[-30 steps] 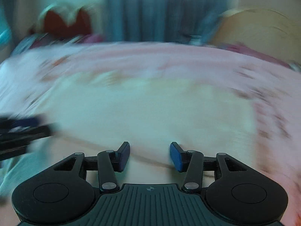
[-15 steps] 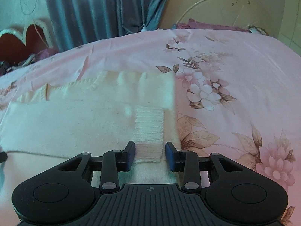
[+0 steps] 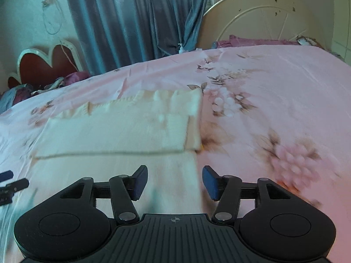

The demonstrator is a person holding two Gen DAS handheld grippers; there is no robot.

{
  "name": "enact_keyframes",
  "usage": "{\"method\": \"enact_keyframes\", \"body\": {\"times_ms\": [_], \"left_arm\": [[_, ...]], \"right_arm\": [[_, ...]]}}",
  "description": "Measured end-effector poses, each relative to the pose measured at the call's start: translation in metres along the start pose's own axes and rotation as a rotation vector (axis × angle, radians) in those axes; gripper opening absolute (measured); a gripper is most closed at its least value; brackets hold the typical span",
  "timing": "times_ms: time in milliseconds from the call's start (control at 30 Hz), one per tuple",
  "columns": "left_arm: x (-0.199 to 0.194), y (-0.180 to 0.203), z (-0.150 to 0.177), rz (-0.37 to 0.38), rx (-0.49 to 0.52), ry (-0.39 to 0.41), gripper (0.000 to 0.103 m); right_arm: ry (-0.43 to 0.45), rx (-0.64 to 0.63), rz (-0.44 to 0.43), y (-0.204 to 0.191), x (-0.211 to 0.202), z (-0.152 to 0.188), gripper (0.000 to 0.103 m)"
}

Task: Fold small clothes

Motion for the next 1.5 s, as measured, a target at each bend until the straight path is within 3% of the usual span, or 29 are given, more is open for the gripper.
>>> {"method": "enact_keyframes", "body": {"times_ms": [300, 467, 567, 633, 767, 1000, 1067, 1167, 1333, 1500], "left_arm": [[-0.099, 0.002, 0.055, -0.002, -0.048, -0.022, 0.068], [-0.150, -0.003, 0.096, -0.001, -0.071, -0.049, 0.067], [-0.168, -0.005, 0.116, 0.031, -0.114, -0.080, 0.055], [-0.175, -0.005, 0.129, 0.077, -0.160, -0.116, 0.046], [-0.184, -0.007, 0.145, 0.161, -0.295, -0.149, 0.042], [-0.182, -0.015, 0.158, 0.229, -0.474, -0.174, 0.027], [-0.181, -0.016, 0.163, 0.259, -0.535, -0.173, 0.025], [-0.179, -0.018, 0.168, 0.302, -0.607, -0.167, 0.023], [-0.175, -0.026, 0.175, 0.318, -0.663, -0.151, 0.019], [-0.165, -0.029, 0.168, 0.328, -0.659, -0.153, 0.019]], "right_arm": [[0.002, 0.009, -0.076, 0.011, -0.101, 0.060, 0.055], [-0.025, 0.024, -0.114, 0.019, -0.142, 0.105, 0.055], [-0.052, 0.066, -0.124, 0.026, -0.156, 0.130, 0.054], [-0.069, 0.102, -0.136, 0.032, -0.164, 0.144, 0.054], [-0.103, 0.150, -0.173, 0.040, -0.174, 0.165, 0.054], [-0.127, 0.217, -0.209, 0.046, -0.177, 0.182, 0.054], [-0.144, 0.258, -0.250, 0.046, -0.175, 0.183, 0.039], [-0.157, 0.337, -0.294, 0.049, -0.171, 0.185, 0.032], [-0.152, 0.454, -0.382, 0.060, -0.165, 0.181, 0.031], [-0.115, 0.515, -0.393, 0.074, -0.158, 0.169, 0.030]]}}
Point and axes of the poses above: each gripper's, at about its wrist camera, not at the fingertips, and x roughly the way its jaws point, y to its right, z to its underside, the point moved 5 cm from there along x, roughly the way its jaws point, and after that the axes turned 5 degrees about y, right-handed, at the moved point
